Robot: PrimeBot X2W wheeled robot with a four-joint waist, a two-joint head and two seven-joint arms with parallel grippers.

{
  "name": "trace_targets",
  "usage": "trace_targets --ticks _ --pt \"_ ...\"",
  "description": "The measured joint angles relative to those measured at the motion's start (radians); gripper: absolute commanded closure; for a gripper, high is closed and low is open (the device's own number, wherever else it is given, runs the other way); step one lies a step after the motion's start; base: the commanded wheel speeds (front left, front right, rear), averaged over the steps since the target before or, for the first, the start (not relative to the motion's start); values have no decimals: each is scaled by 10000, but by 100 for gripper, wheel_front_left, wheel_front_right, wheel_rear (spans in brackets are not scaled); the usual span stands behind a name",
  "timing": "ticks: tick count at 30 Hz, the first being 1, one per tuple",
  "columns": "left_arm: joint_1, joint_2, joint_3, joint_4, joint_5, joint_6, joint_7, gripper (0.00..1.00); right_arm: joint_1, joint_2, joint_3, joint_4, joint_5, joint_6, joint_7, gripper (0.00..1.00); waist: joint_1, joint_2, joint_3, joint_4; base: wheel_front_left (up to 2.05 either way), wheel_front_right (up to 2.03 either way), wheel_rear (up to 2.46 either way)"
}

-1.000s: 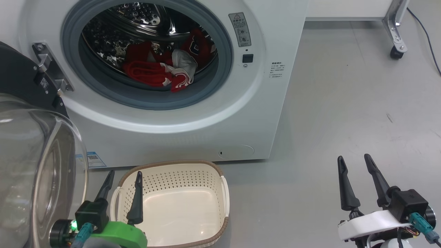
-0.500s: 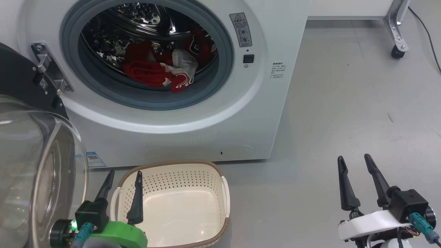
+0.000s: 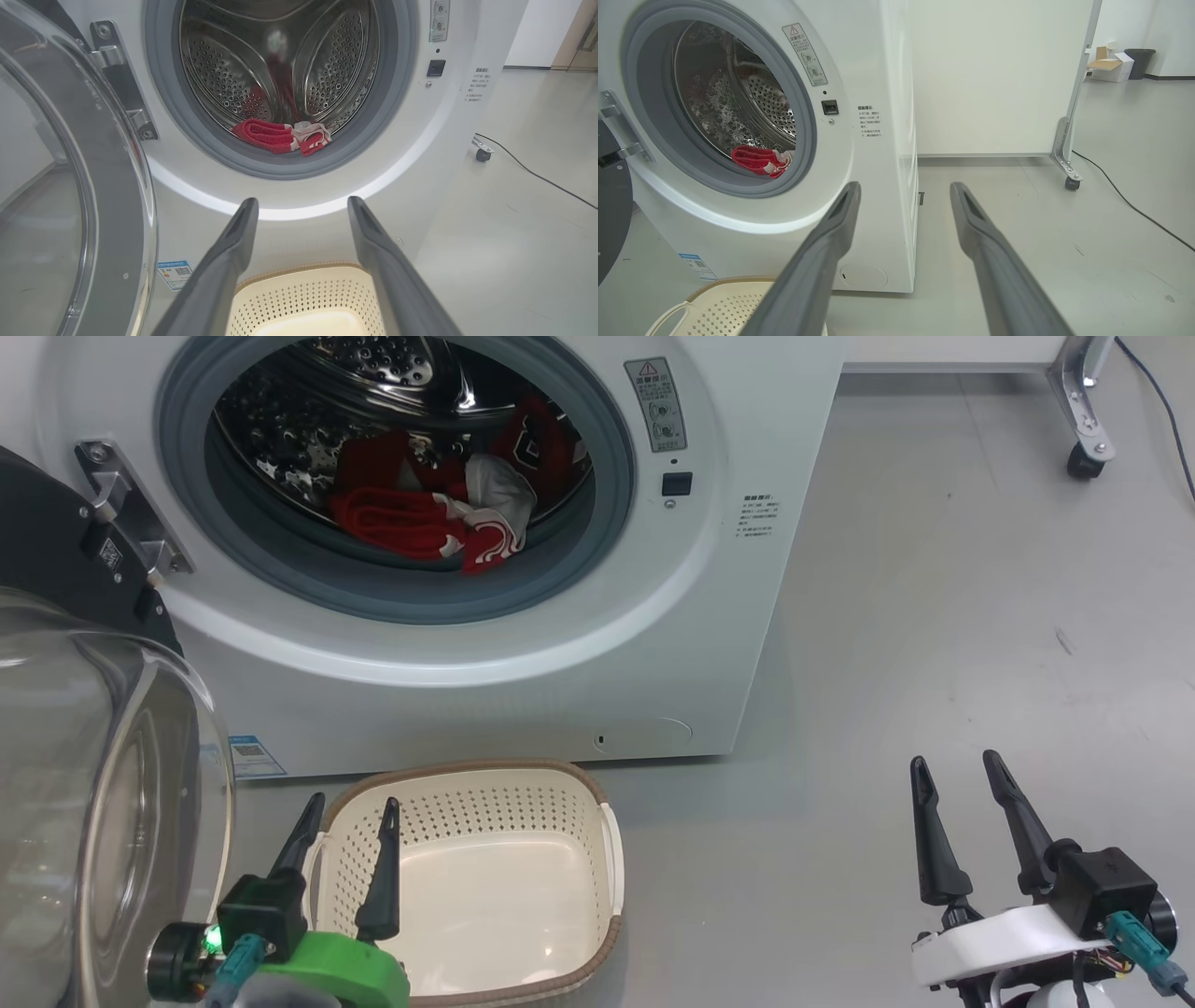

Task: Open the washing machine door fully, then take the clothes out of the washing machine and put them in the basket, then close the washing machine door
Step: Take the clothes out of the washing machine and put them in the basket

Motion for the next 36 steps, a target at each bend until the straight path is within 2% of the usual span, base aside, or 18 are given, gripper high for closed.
trace_targets --ticks 5,15,28,36 --pt "-508 -38 -228 142 -4 -197 31 0 -21 0 159 -127 -23 10 0 0 0 0 385 -55 0 0 0" --pt "-2113 -173 -395 589 -297 -510 826 0 -498 -6 362 -397 -105 23 0 0 0 0 1458 -276 0 0 0" --pt "-4960 -119 -148 1411 -1177 -1145 3365 0 -1713 -40 849 -757 153 21 -2 0 0 0 3207 -832 0 0 0" --pt "-6994 393 295 1538 -1710 -1266 4999 0 -2693 -65 1198 -943 499 -75 -2 0 1 0 4323 -1245 0 0 0"
